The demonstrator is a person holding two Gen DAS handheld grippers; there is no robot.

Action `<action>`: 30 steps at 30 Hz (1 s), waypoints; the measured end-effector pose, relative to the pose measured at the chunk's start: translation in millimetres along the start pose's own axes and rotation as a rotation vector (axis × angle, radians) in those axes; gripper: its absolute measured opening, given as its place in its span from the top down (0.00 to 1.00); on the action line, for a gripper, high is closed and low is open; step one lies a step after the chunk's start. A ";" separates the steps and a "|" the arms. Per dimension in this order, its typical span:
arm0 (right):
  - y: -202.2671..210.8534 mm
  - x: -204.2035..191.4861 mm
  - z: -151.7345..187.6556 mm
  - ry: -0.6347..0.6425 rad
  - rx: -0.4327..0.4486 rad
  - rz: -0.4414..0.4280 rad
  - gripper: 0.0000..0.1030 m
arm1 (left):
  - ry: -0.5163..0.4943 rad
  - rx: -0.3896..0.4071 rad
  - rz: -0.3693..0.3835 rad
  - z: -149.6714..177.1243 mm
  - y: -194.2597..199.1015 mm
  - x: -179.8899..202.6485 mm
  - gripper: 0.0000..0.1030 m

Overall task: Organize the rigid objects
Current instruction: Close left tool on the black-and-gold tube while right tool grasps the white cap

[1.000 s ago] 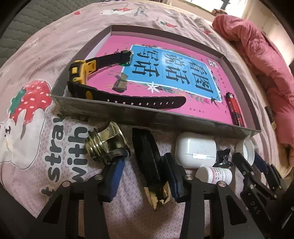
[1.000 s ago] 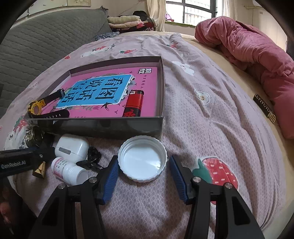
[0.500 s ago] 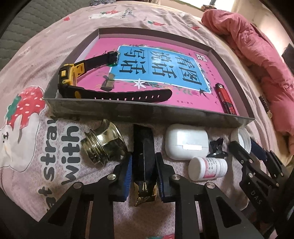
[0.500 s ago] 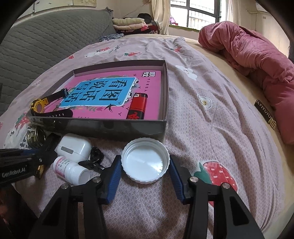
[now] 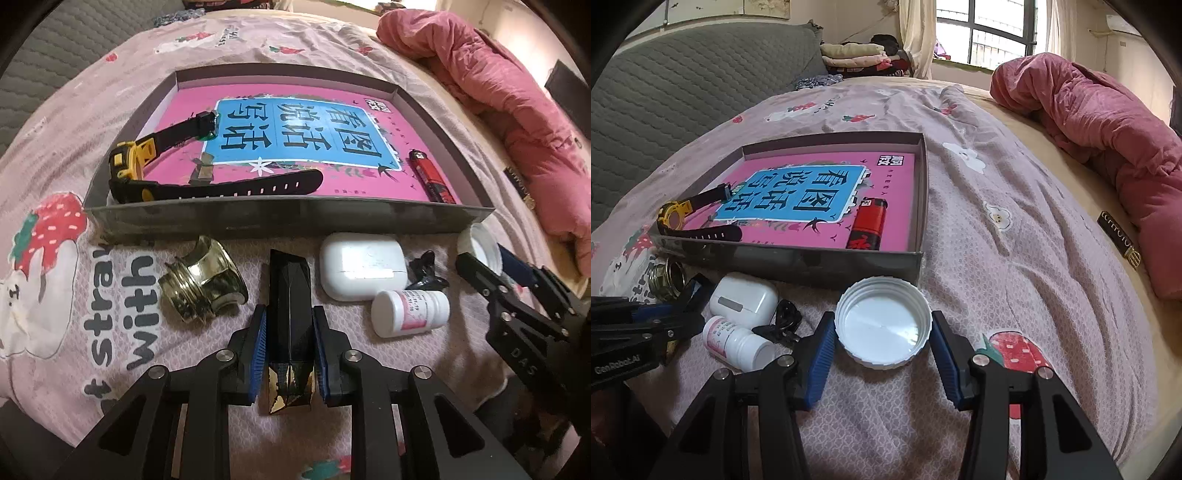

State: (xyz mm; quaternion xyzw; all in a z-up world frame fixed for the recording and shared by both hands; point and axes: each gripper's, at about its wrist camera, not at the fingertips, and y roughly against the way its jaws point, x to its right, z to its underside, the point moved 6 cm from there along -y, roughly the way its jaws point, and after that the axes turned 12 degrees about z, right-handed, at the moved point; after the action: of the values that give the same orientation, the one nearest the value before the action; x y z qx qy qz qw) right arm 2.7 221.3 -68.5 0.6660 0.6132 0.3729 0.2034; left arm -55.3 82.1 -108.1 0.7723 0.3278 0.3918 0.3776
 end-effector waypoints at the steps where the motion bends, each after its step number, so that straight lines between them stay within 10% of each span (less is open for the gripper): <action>1: -0.1 -0.2 0.2 0.000 -0.001 -0.001 0.51 | 0.003 0.001 0.006 0.4 1.0 0.0 0.77; 30: 11.2 4.6 0.2 -0.009 0.022 -0.005 0.51 | -0.015 0.007 0.049 6.2 19.9 11.1 0.77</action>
State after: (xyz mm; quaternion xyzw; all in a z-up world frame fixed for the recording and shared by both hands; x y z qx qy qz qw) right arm 10.2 223.9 -59.4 0.6684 0.6179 0.3626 0.2000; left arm -40.5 79.0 -90.0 0.7846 0.3071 0.3939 0.3675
